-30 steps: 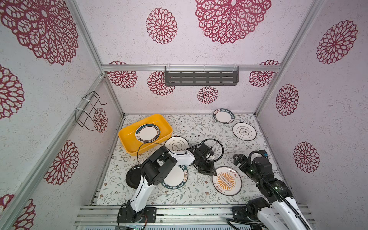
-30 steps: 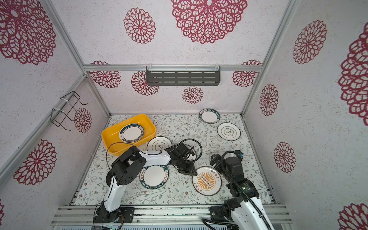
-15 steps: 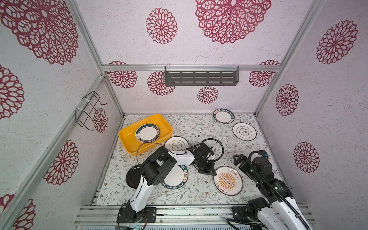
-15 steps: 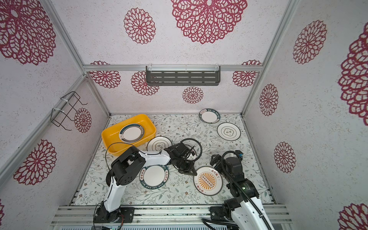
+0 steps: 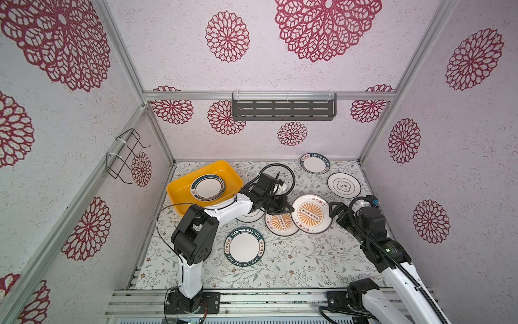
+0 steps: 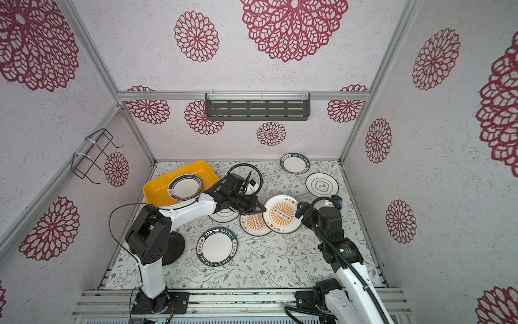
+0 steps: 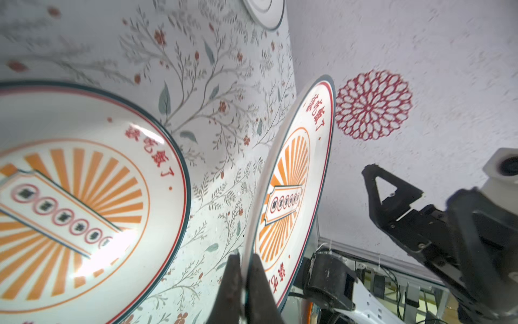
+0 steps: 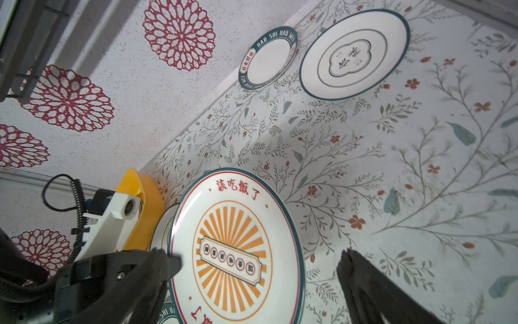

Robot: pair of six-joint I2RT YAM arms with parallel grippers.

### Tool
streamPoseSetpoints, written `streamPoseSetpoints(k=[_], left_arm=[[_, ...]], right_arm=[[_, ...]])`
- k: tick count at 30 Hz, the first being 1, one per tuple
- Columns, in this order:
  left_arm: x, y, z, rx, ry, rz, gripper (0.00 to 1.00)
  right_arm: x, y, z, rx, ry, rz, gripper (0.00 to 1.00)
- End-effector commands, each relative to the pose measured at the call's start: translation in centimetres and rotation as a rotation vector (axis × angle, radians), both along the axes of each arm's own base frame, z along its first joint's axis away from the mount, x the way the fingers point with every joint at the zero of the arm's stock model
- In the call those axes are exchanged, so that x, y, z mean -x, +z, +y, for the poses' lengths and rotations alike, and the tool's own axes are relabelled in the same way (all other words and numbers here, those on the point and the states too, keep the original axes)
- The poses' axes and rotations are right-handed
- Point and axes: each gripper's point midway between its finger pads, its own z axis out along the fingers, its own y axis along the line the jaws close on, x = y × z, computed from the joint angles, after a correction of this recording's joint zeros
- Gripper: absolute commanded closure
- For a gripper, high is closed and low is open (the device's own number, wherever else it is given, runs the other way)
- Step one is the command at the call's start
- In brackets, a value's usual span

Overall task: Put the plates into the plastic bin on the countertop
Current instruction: 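Carry the sunburst plate into the bin with the left gripper while the right arm withdraws, then lower the plate onto the stack in the bin and open the left gripper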

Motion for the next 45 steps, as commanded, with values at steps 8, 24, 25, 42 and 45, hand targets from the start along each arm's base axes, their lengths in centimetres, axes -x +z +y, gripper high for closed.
streamPoseSetpoints(k=[8,24,25,42,45], left_arm=[[-7.1,5.5,7.2,0.051,0.193,-0.092,0.99],[-13.2,6.8,24.7,-0.001,0.591,-0.115,0.99],[-13.3,6.8,26.0,-0.005,0.618,-0.118,0.99],[-12.3,2.4,40.9,-0.063,0.983,-0.041,0.99],[-12.2,1.5,41.8,-0.069,1.016,-0.025,0.99]], right_arm=[[-5.8,5.4,5.1,-0.093,0.218,-0.216,0.01],[-9.2,3.5,11.1,-0.228,0.319,-0.195,0.01],[-9.3,3.6,11.5,-0.233,0.326,-0.196,0.01],[-11.6,2.9,17.6,-0.269,0.46,-0.165,0.01],[-11.7,2.7,18.0,-0.271,0.466,-0.16,0.01]])
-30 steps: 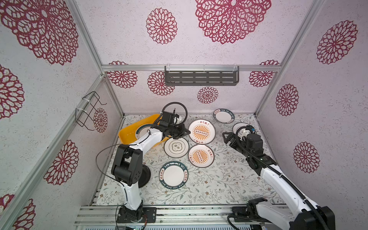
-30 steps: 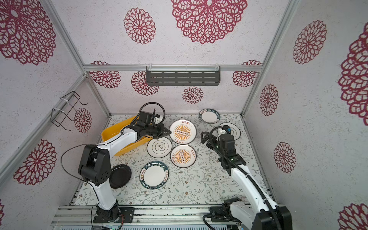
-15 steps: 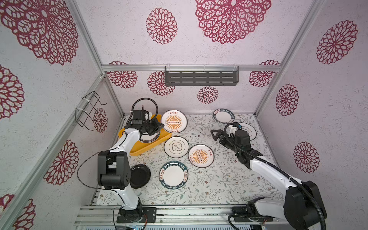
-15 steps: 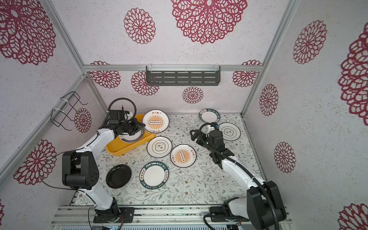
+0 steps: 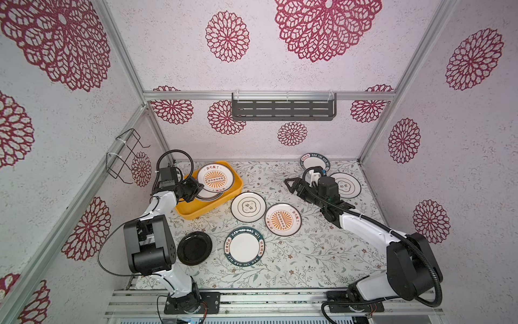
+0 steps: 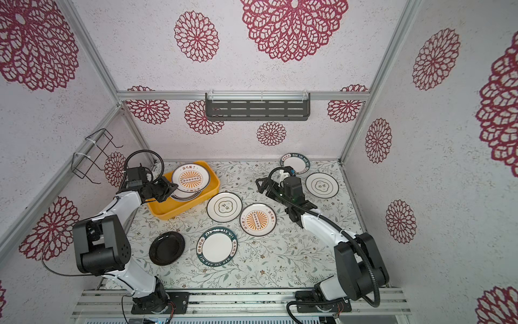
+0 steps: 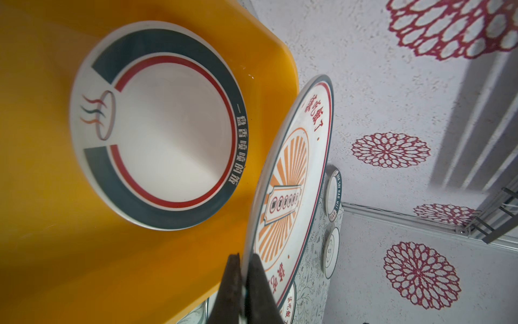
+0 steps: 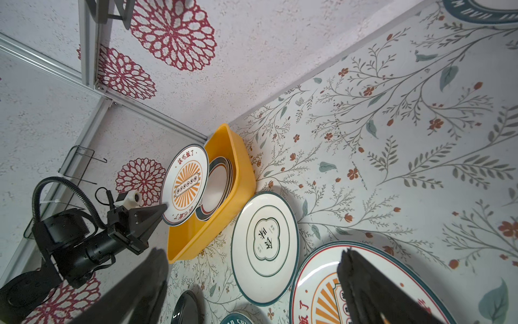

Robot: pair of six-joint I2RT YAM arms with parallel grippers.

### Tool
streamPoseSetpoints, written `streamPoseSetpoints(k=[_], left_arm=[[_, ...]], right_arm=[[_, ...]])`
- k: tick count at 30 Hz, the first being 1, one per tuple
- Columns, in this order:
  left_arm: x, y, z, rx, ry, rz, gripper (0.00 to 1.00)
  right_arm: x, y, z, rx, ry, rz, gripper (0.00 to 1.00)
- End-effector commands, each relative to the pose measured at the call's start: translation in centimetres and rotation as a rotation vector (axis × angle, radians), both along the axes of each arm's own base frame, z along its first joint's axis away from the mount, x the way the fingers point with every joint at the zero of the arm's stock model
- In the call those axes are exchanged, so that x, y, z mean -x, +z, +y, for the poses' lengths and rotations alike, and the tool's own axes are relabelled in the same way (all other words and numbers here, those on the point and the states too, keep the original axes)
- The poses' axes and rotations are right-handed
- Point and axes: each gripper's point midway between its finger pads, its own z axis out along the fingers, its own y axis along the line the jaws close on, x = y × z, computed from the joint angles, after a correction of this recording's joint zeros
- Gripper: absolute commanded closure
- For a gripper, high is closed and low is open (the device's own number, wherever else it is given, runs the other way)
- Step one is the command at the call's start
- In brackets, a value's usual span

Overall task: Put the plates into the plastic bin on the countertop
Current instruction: 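Lower the plate onto the stack in the bin and open the left gripper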

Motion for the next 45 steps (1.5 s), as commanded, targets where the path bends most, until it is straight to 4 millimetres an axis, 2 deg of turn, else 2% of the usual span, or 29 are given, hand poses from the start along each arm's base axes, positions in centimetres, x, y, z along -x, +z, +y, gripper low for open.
streamPoseSetpoints(k=[1,5,10,21,33,37,45], left_arm=[[-0.8,2.0,1.0,-0.022,0.031,-0.083,0.99],[-0.9,0.8,1.9,-0.036,0.06,-0.056,0.99],[-1.3,-0.6,3.2,-0.06,0.094,-0.02,0.99],[-2.6,-3.3,4.1,-0.053,0.127,0.029,1.0],[-2.3,-5.3,4.5,-0.075,0.136,0.093,0.99],[-2.4,-5.6,4.6,-0.078,0.134,0.098,0.94],[-2.5,-6.3,4.6,-0.073,0.132,0.108,0.77]], right_arm=[[-0.4,2.8,0.9,-0.051,0.018,-0.064,0.01],[-0.2,2.6,0.7,-0.044,0.014,-0.059,0.01],[0.4,2.6,-0.4,-0.007,-0.022,-0.058,0.01],[1.3,2.6,-2.1,0.035,-0.08,-0.058,0.01],[1.4,2.4,-2.4,0.047,-0.093,-0.053,0.01],[1.4,2.3,-2.5,0.05,-0.098,-0.049,0.01],[1.5,2.1,-2.7,0.055,-0.104,-0.043,0.01]])
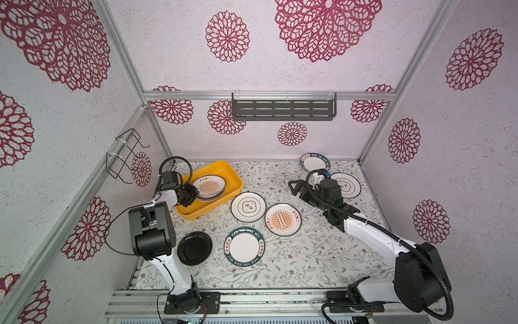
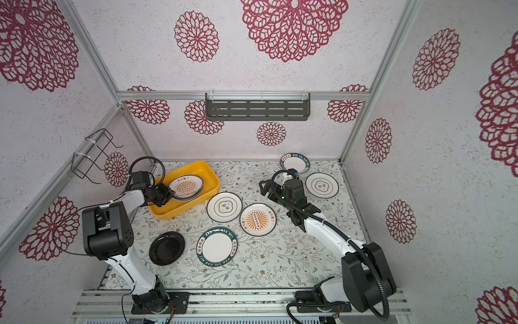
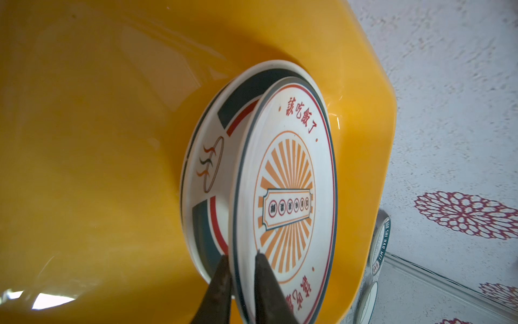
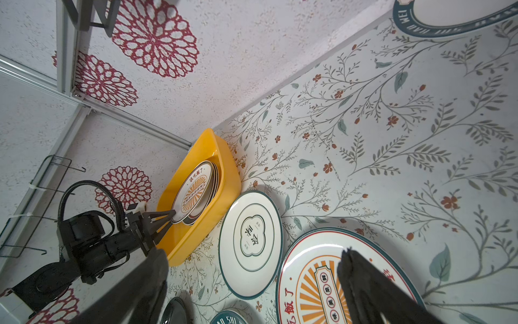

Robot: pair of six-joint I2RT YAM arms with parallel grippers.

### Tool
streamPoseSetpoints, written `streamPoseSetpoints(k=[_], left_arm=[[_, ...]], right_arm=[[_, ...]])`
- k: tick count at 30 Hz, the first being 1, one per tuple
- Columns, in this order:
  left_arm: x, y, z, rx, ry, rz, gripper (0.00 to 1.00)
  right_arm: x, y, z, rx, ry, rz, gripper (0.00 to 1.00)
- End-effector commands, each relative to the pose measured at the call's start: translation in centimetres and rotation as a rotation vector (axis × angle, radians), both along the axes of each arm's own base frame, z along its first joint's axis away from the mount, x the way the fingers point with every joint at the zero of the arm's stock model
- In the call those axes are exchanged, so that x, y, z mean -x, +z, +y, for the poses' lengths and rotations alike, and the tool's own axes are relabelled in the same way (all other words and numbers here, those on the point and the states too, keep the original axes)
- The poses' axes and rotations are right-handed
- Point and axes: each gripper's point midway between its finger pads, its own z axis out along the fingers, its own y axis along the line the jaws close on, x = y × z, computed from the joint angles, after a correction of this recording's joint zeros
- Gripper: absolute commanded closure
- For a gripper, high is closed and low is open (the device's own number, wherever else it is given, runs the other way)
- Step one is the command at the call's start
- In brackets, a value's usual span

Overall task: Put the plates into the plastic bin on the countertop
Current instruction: 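Lower the plate onto the stack in the bin and open the left gripper, then lift the left gripper from the bin while the right gripper reaches the smaller sunburst plate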

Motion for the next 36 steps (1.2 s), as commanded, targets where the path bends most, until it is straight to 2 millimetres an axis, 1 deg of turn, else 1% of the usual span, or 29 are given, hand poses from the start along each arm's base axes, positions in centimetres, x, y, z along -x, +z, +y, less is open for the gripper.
streamPoseSetpoints(k=[1,9,15,19,21,25,27,30,34,36], left_arm=[[-1.2,0.9,0.6,-0.017,-0.005,-0.045,0.75],[-1.2,1.0,0.7,-0.022,-0.007,-0.046,0.6],[-1.7,1.2,0.6,-0.009,-0.005,-0.067,0.53],[-1.8,1.4,0.7,-0.011,-0.006,-0.074,0.42],[-1.8,1.6,0.8,-0.011,-0.005,-0.08,0.34],[-1.7,3.0,1.0,-0.039,-0.009,-0.109,0.24],[-1.5,4.1,1.2,-0.067,-0.012,-0.127,0.2],[-0.9,5.6,1.2,-0.099,-0.016,-0.157,0.18],[0.5,8.9,1.1,-0.147,-0.01,-0.246,0.11],[1.2,10.6,0.5,-0.161,-0.021,-0.298,0.08]], right_arm=[[0.2,2.1,-0.5,0.001,-0.013,-0.061,0.01],[0.5,1.9,-0.7,0.002,-0.02,-0.057,0.01],[0.5,1.6,-0.9,0.007,-0.026,-0.05,0.01],[0.7,1.6,-1.0,0.012,-0.03,-0.049,0.01],[0.8,1.6,-1.2,0.017,-0.034,-0.049,0.01],[0.9,1.1,-1.6,0.028,-0.05,-0.038,0.01],[1.0,0.7,-1.7,0.032,-0.056,-0.027,0.01],[1.1,-0.2,-1.9,0.045,-0.062,-0.005,0.01],[1.3,-1.9,-2.5,0.051,-0.082,0.036,0.01],[1.5,-2.9,-2.8,0.045,-0.09,0.054,0.01]])
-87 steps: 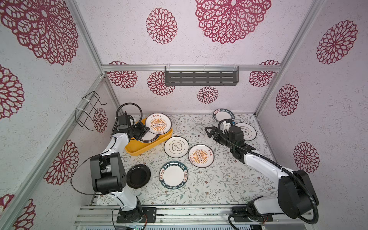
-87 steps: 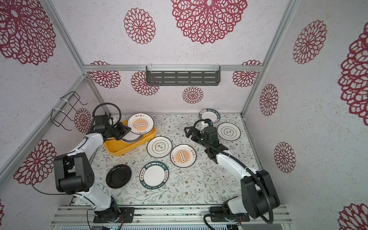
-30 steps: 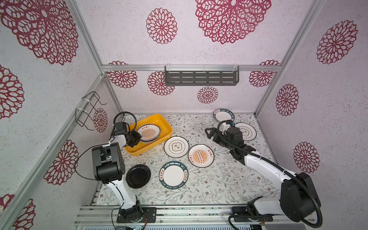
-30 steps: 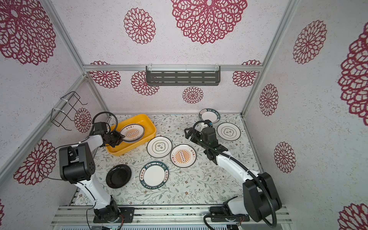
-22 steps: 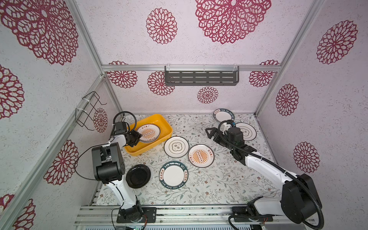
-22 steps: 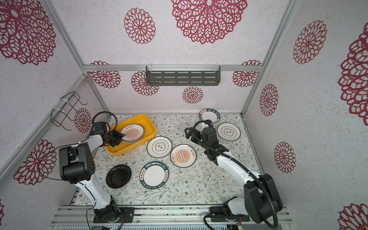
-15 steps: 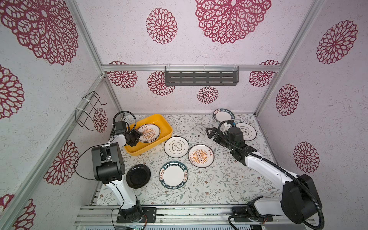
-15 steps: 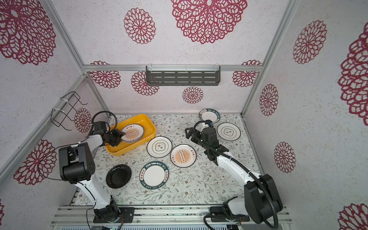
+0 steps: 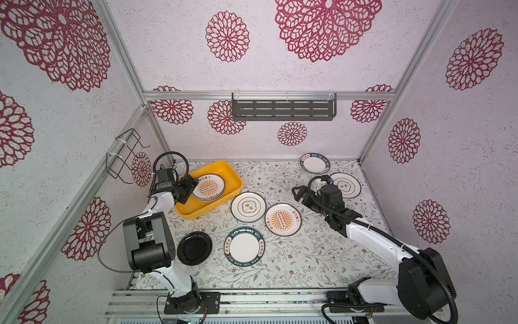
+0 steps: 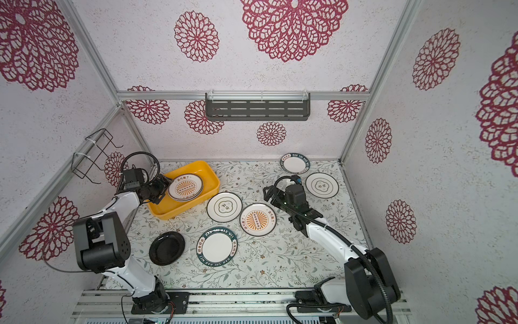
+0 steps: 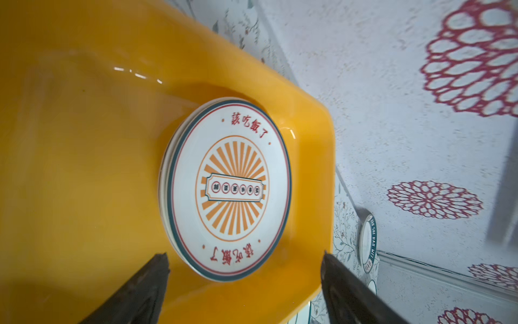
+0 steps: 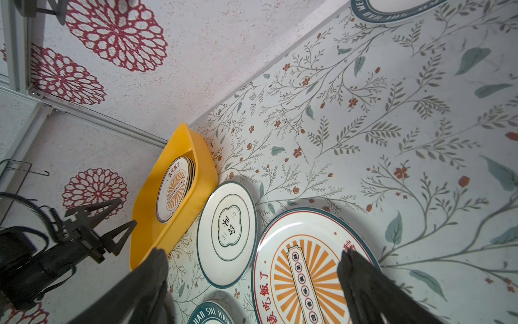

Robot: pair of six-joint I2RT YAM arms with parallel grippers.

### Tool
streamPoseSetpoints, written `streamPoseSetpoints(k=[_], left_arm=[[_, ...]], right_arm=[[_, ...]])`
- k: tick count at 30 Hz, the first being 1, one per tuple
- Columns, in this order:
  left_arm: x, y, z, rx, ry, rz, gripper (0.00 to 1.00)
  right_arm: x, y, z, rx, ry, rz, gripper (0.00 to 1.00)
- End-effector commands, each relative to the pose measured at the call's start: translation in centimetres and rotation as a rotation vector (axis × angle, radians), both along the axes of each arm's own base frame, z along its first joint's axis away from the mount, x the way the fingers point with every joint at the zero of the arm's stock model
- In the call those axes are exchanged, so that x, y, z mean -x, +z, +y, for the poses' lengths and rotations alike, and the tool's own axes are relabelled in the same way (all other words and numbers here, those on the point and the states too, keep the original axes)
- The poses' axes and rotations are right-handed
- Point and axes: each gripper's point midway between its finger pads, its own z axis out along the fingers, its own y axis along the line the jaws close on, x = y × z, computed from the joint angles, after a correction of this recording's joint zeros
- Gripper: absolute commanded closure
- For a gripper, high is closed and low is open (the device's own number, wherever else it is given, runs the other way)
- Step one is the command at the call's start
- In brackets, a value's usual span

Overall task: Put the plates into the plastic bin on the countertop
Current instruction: 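Lift the left gripper from the bin while the right gripper reaches the smaller sunburst plate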

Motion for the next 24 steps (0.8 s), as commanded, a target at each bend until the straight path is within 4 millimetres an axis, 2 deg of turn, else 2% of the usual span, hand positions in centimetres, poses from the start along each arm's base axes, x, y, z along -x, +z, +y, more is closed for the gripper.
streamPoseSetpoints(k=[1,6,9,18,24], left_arm=[[0.7,3.8,-0.3,-0.06,-0.021,-0.123,0.07],[2.4,7.4,-3.0,-0.116,-0.098,-0.209,0.0],[3.4,8.8,-5.2,-0.14,-0.156,-0.243,0.03],[5.9,9.7,-12.5,-0.144,-0.344,-0.278,0.03],[7.8,9.9,-15.3,-0.13,-0.436,-0.296,0.03]], right_arm=[[0.0,-0.3,-1.0,-0.009,-0.04,-0.004,0.01],[0.9,-2.6,-1.5,-0.021,-0.04,0.05,0.01],[1.7,-4.1,-1.9,-0.031,-0.048,0.079,0.01],[4.6,-8.6,-2.7,-0.047,-0.049,0.188,0.01],[5.8,-10.9,-2.3,-0.099,-0.02,0.205,0.01]])
